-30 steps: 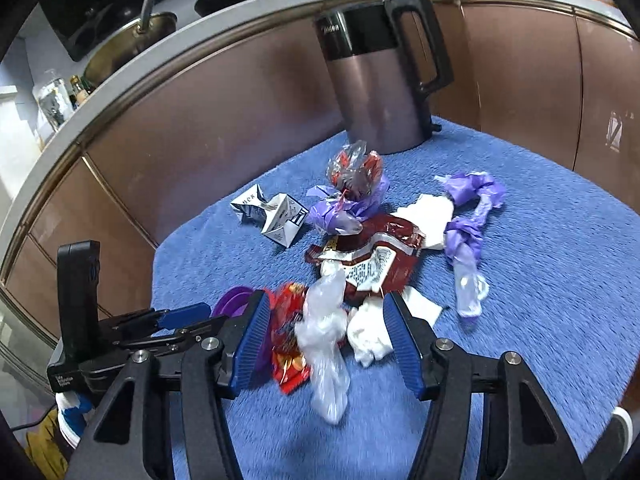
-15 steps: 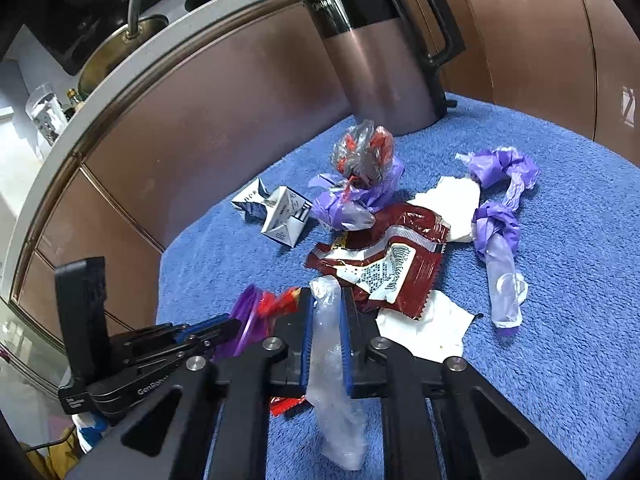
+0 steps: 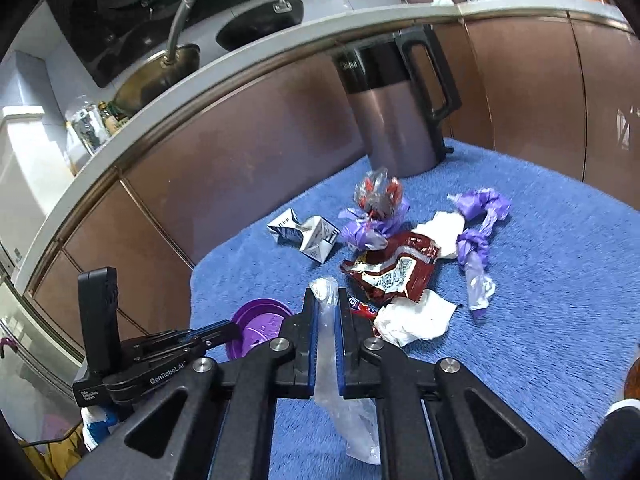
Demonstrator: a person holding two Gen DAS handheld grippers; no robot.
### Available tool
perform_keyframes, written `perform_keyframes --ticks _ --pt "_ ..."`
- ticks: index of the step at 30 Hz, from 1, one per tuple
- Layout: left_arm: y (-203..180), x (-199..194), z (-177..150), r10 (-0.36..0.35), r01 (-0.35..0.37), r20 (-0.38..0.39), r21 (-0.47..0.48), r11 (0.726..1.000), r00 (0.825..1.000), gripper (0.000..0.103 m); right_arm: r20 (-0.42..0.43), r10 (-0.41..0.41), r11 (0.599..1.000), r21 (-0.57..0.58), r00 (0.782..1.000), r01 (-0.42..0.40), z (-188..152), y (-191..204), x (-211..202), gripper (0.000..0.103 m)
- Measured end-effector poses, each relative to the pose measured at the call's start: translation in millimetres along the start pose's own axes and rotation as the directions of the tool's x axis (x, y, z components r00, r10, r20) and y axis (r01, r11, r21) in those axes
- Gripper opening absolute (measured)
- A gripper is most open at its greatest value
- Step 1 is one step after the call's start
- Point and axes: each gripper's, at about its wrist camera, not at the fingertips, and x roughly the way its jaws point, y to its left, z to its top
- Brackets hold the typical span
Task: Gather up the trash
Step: 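Carry the lid and wrapper with both grippers over the white trash bin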
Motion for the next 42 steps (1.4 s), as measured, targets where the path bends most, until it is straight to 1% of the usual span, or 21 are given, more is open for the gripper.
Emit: perform_keyframes --ticks 6,9,12,14,17,20,21,22,24,25,28,31,32,33,35,36,37,39,40,41,42 --pt "-16 -38 -2 0.025 -0.027 0.044 0.041 0.999 0.999 0.003 0.066 -0.018 1.0 0.021 0.998 0.016 -11 -7 -48 0.007" --pt "-29 -54 -5 0.021 -0.025 0.062 0.073 0.997 0.998 0.003 0.101 -0.054 0.998 0.033 0.993 0.051 -23 -16 -77 0.007" --pt "-57 -65 -3 -0.004 -0.005 0.071 0.127 0.992 0.997 0.003 0.138 -0.104 0.993 0.076 0.985 0.094 -37 -37 -114 0.007" --pt "-86 -67 -2 -0.035 0.023 0.07 0.177 0.984 0.997 0.003 0.159 -0.151 0.985 0.112 0.976 0.134 -46 -54 -137 0.007" --pt "-138 -64 -2 -0.089 0.072 0.051 0.265 0.962 0.995 0.003 0.185 -0.226 0.963 0.191 0.957 0.19 -65 -88 -174 0.007" --pt "-199 -53 -8 -0.142 0.127 0.013 0.362 0.923 0.99 0.003 0.197 -0.308 0.928 0.278 0.931 0.248 -87 -126 -207 0.007" --pt "-220 -47 -12 -0.154 0.143 -0.003 0.393 0.908 0.988 0.003 0.197 -0.329 0.917 0.302 0.924 0.262 -93 -137 -215 0.007" --pt "-246 -39 -16 -0.173 0.17 -0.032 0.43 0.887 0.984 0.004 0.195 -0.346 0.907 0.321 0.918 0.274 -97 -148 -221 0.007" --pt "-284 -25 -23 -0.191 0.205 -0.077 0.474 0.856 0.978 0.004 0.188 -0.383 0.88 0.37 0.904 0.296 -110 -171 -234 0.007" --pt "-309 -15 -29 -0.189 0.215 -0.102 0.507 0.835 0.977 0.003 0.184 -0.396 0.868 0.396 0.899 0.301 -118 -182 -239 0.007" --pt "-360 10 -46 -0.187 0.245 -0.16 0.564 0.789 0.969 0.004 0.164 -0.436 0.829 0.457 0.885 0.323 -135 -208 -248 0.007" --pt "-405 36 -64 -0.175 0.268 -0.21 0.6 0.754 0.962 0.004 0.138 -0.466 0.79 0.509 0.874 0.341 -146 -230 -251 0.008" --pt "-416 43 -69 -0.169 0.272 -0.223 0.603 0.75 0.96 0.004 0.13 -0.474 0.778 0.525 0.871 0.345 -150 -237 -251 0.009" --pt "-424 50 -73 -0.17 0.284 -0.24 0.602 0.746 0.956 0.004 0.12 -0.481 0.766 0.54 0.868 0.35 -154 -243 -251 0.009" --pt "-439 66 -79 -0.184 0.329 -0.294 0.584 0.742 0.938 0.005 0.094 -0.501 0.743 0.556 0.86 0.372 -160 -255 -250 0.011" --pt "-446 74 -81 -0.2 0.361 -0.329 0.562 0.744 0.923 0.006 0.082 -0.507 0.735 0.562 0.858 0.38 -162 -258 -249 0.011" --pt "-451 80 -84 -0.212 0.388 -0.356 0.548 0.741 0.91 0.007 0.069 -0.514 0.723 0.571 0.855 0.389 -166 -262 -247 0.013" --pt "-456 87 -87 -0.224 0.417 -0.388 0.534 0.736 0.894 0.008 0.037 -0.539 0.694 0.585 0.841 0.42 -174 -272 -245 0.024" --pt "-459 90 -88 -0.225 0.423 -0.398 0.529 0.736 0.889 0.008 0.028 -0.544 0.685 0.592 0.838 0.425 -177 -274 -244 0.033" --pt "-459 91 -89 -0.234 0.434 -0.407 0.517 0.738 0.883 0.008 0.023 -0.547 0.678 0.598 0.837 0.427 -179 -277 -244 0.038" --pt "-458 91 -89 -0.251 0.453 -0.419 0.499 0.739 0.872 0.008 0.021 -0.548 0.674 0.603 0.836 0.426 -182 -282 -245 0.04"
